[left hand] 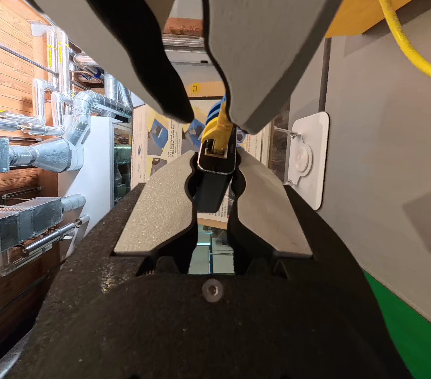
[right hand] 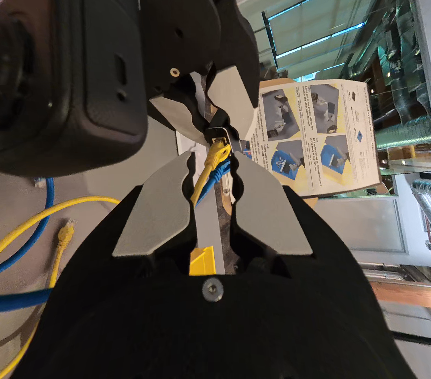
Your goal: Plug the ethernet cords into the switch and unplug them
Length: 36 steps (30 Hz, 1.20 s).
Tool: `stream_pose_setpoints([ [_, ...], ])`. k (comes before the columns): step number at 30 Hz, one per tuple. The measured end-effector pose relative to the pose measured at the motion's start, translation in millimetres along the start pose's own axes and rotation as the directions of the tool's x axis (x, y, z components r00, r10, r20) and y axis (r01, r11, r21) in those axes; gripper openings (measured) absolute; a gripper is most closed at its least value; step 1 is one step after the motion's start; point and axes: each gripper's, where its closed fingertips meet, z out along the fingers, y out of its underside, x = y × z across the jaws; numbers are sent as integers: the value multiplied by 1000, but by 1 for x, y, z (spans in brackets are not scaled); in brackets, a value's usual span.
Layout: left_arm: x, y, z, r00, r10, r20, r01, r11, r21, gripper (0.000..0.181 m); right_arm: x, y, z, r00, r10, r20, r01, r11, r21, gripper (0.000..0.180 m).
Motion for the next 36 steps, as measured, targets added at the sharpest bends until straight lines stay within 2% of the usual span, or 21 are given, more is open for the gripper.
stream_pose_setpoints([
  [8,5,-6,0,999,-4,-32,3,1000,-9,26,0,9,5,988,-150,-47,146,986,-77,21],
  [36,10,-12,-3,997,14,-71,-14,1000,1,26,-3,13,5,987,-156,-32,157,988,3,19],
])
